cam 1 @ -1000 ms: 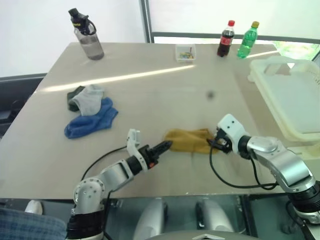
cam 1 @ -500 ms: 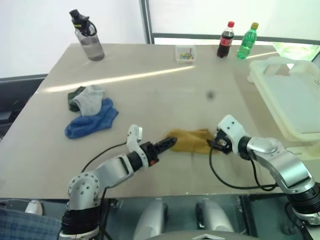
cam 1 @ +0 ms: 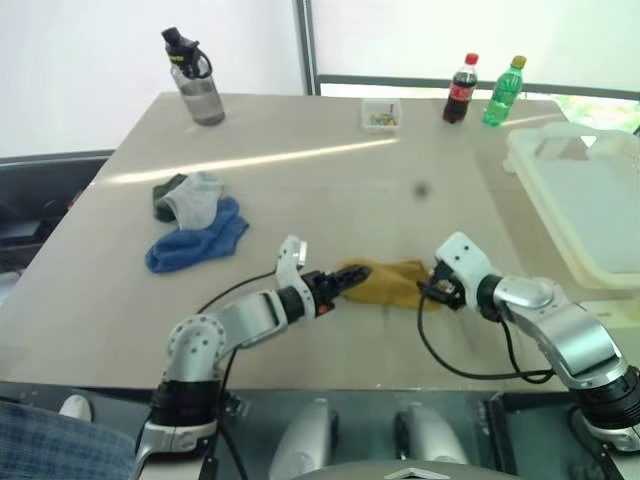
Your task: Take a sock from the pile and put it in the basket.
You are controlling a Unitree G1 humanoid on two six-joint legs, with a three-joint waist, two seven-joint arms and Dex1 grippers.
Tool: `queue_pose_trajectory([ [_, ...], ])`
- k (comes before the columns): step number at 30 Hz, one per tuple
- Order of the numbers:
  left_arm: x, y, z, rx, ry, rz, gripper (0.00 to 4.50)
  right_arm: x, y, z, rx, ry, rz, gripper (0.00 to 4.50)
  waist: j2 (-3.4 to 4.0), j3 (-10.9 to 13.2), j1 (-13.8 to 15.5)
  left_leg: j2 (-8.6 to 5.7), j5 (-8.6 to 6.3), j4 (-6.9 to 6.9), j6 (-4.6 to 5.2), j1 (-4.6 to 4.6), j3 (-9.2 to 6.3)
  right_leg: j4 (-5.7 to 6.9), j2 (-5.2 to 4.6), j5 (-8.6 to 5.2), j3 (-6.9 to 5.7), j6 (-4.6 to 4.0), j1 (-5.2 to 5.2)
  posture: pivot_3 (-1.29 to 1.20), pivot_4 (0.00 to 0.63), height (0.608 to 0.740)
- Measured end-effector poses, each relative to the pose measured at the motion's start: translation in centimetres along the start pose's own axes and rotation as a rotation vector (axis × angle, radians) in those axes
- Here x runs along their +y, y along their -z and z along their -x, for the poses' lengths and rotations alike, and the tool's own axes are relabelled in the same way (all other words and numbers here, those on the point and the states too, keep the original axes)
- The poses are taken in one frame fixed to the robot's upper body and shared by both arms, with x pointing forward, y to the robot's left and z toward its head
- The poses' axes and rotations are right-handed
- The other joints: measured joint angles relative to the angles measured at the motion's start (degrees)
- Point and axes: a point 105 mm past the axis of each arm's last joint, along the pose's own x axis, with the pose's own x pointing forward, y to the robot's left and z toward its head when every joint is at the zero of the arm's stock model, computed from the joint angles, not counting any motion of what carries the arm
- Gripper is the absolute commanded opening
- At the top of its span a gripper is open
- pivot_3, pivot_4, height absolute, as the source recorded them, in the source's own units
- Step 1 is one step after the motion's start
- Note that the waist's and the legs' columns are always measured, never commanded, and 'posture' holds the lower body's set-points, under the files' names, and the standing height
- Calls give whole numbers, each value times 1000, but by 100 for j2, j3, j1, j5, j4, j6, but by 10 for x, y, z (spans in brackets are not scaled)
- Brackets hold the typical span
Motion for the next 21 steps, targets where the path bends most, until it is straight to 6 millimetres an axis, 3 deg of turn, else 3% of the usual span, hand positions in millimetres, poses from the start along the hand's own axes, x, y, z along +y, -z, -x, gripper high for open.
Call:
queue_pose_trajectory([
  [9, -9, 4, -11, 54, 214, 18, 4485, 2, -2, -1, -7, -10, 0, 3117, -3, 3, -24, 3, 0, -21, 1, -14, -2, -17, -2, 1, -1, -1, -7, 0, 150, 740],
  [14, -23, 20, -2, 114, 376, 44, 4485, 4, -7, 0, -24, -19, 7, 3117, -7, 12, -112, 5, 2, -24, 1, -88, -11, -23, -1, 17, -5, -24, -73, 0, 150, 740],
  [21, -33, 2, 17, 15, 474, 28, 4485, 5, -8, -1, -27, -18, 5, 3117, -8, 25, -150, 8, 1, -27, 2, -89, -18, -27, -2, 16, -11, -24, -73, 0, 150, 740],
])
